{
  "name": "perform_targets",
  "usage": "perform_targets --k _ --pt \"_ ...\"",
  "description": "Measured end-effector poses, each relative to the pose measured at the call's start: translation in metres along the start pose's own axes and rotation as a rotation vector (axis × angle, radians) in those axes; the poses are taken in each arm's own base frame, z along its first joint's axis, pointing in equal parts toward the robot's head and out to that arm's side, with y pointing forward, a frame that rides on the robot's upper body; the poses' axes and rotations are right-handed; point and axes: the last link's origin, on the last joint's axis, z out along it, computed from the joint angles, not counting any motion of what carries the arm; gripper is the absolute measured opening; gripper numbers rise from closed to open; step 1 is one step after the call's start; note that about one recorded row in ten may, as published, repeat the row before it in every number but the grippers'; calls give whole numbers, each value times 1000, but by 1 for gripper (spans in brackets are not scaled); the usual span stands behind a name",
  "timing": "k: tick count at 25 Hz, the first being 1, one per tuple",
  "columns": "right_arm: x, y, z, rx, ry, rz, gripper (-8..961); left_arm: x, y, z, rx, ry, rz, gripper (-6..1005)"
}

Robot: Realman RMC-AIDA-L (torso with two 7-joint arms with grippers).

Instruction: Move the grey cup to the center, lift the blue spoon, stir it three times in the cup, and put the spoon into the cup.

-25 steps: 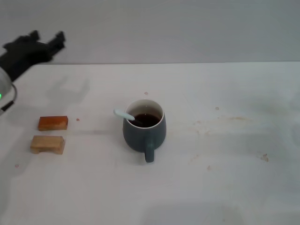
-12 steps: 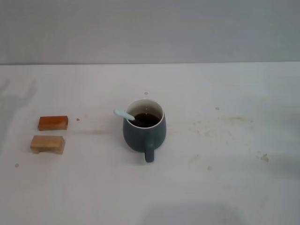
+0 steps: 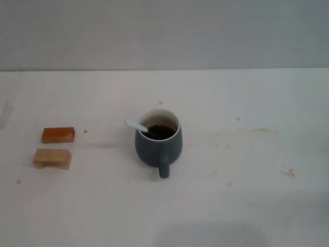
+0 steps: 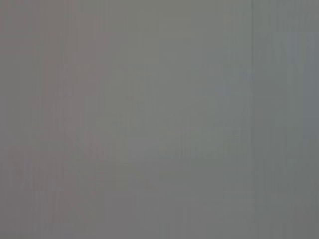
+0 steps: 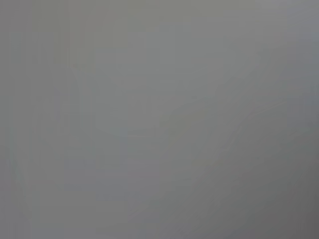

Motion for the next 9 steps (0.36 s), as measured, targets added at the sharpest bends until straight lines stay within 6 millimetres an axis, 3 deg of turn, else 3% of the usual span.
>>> perform_targets --k 9 --pt "8 -4 -9 6 30 42 29 2 1 -6 -15 33 -4 814"
